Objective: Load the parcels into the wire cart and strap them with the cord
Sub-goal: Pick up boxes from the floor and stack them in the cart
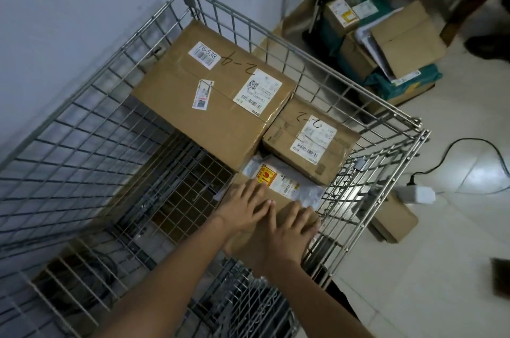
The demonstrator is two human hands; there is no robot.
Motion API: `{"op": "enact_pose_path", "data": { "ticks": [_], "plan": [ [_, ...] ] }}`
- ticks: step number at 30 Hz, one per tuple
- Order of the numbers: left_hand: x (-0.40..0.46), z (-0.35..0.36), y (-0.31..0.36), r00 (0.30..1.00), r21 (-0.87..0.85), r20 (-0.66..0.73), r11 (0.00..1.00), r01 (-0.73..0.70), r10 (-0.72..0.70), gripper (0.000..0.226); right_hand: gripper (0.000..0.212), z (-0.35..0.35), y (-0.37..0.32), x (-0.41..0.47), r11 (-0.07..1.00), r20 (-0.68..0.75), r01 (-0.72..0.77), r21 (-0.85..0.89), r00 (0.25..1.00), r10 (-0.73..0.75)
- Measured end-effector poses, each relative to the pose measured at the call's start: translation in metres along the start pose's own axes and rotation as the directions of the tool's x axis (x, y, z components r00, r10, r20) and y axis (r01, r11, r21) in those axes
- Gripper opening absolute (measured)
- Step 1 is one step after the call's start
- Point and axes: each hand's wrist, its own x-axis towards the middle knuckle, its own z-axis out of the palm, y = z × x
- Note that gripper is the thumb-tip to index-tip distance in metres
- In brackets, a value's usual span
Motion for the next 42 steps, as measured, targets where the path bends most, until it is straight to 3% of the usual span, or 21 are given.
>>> {"op": "enact_pose_path", "data": {
  "ticks": [11,18,22,26,32,36,38,40,42],
  "plan": [
    [0.006,0.018,-0.003,0.998,0.014,-0.065,1.0,-0.008,0.009,0.152,0.153,0.004,-0.008,0.004,1.0,-0.021,-0.025,-0.007,0.999,0.025],
    [0.01,0.02,0.0,0.998,0.043,-0.059,0.999,-0.029,0.031,0.15,0.133,0.021,-0.006,0.012,0.998,-0.052,0.011,0.058,0.999,-0.008],
    [0.017,0.015,0.01,0.999,0.025,-0.052,1.0,0.014,-0.013,0.139,0.137,0.025,0.005,0.021,1.0,-0.063,0.024,0.015,0.998,-0.023],
    [0.013,0.009,0.01,0.998,-0.003,-0.056,1.0,0.011,-0.011,0.113,0.143,0.022,0.0,0.023,0.999,-0.041,-0.023,-0.039,0.999,0.021],
    [0.013,0.011,0.011,0.999,-0.065,-0.032,0.998,0.019,-0.021,0.116,0.13,0.01,-0.003,0.02,0.994,-0.002,-0.001,-0.106,1.0,0.001],
    [0.003,0.018,0.0,0.988,-0.175,-0.129,0.983,0.057,-0.08,0.127,0.135,0.009,-0.004,0.02,0.98,-0.1,0.145,-0.133,0.982,-0.159],
    [-0.01,0.012,-0.019,0.951,-0.221,-0.286,0.974,0.052,-0.116,0.098,0.135,0.007,-0.01,0.025,0.967,-0.125,0.228,-0.115,0.962,-0.242],
    [-0.022,0.004,-0.041,0.853,-0.142,-0.507,0.988,0.063,-0.127,0.061,0.139,0.006,-0.018,0.033,0.961,-0.151,0.25,-0.123,0.952,-0.267],
    [-0.025,-0.005,-0.062,0.831,-0.071,-0.535,0.988,0.134,-0.152,0.061,0.141,0.008,-0.025,0.039,0.962,-0.147,0.239,-0.135,0.955,-0.258]
  ]
}}
